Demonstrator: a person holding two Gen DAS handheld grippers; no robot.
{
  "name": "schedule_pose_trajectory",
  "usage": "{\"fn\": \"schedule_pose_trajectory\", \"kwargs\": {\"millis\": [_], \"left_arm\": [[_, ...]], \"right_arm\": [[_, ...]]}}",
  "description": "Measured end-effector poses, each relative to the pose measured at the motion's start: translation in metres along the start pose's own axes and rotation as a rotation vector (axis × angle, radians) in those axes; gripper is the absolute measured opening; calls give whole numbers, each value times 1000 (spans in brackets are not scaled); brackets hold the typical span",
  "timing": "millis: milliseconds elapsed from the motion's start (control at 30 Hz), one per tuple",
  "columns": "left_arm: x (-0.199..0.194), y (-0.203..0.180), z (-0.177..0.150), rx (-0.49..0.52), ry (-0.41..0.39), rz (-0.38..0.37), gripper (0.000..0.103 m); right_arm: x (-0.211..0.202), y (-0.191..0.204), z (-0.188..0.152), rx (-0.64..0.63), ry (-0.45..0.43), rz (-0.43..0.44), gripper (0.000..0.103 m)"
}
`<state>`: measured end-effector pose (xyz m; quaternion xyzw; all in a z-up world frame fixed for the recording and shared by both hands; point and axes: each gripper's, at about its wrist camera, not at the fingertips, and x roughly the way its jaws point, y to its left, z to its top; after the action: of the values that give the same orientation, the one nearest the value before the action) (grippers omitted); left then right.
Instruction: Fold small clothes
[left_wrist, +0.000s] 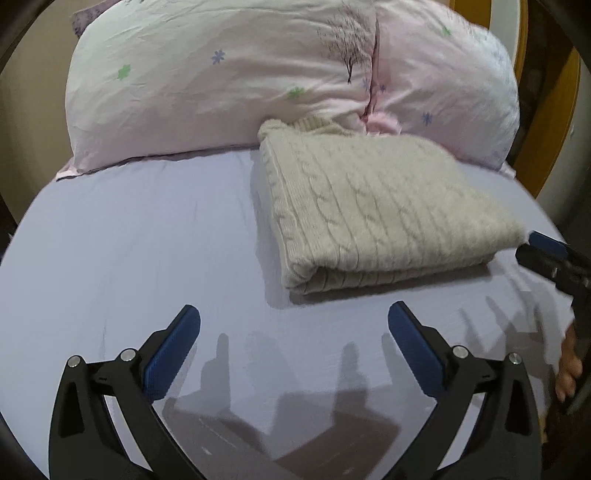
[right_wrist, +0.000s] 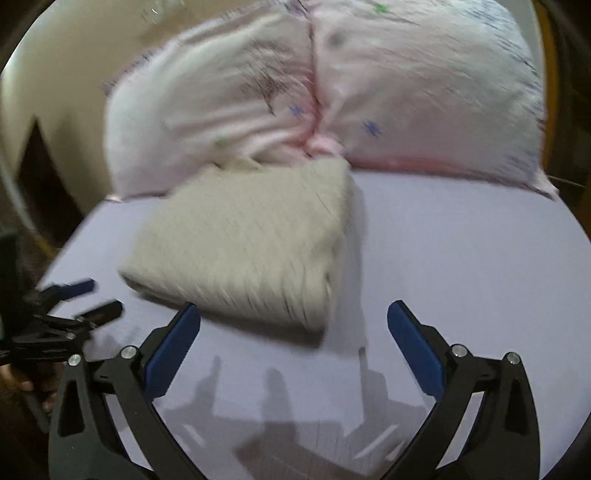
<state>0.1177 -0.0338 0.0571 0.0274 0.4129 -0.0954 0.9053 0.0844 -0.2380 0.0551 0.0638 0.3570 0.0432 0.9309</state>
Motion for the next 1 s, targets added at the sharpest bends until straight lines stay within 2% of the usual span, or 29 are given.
{"fn": "schedule_pose_trajectory", "kwargs": {"millis": [167,200,333,1000], "left_arm": [[22,-12,-6,39,71,57,102],[26,-12,-6,41,92,64,102],[28,-5,-6,4,96,64,102],[27,-5,-9,6,97,69,102]], "right_arm": [[37,14,-5,7,134,-9,101],[42,17,-8,3,159,-30,101],[49,31,-14,-69,191,-120,101],[47,34,-19,-83,197,-131,101]]}}
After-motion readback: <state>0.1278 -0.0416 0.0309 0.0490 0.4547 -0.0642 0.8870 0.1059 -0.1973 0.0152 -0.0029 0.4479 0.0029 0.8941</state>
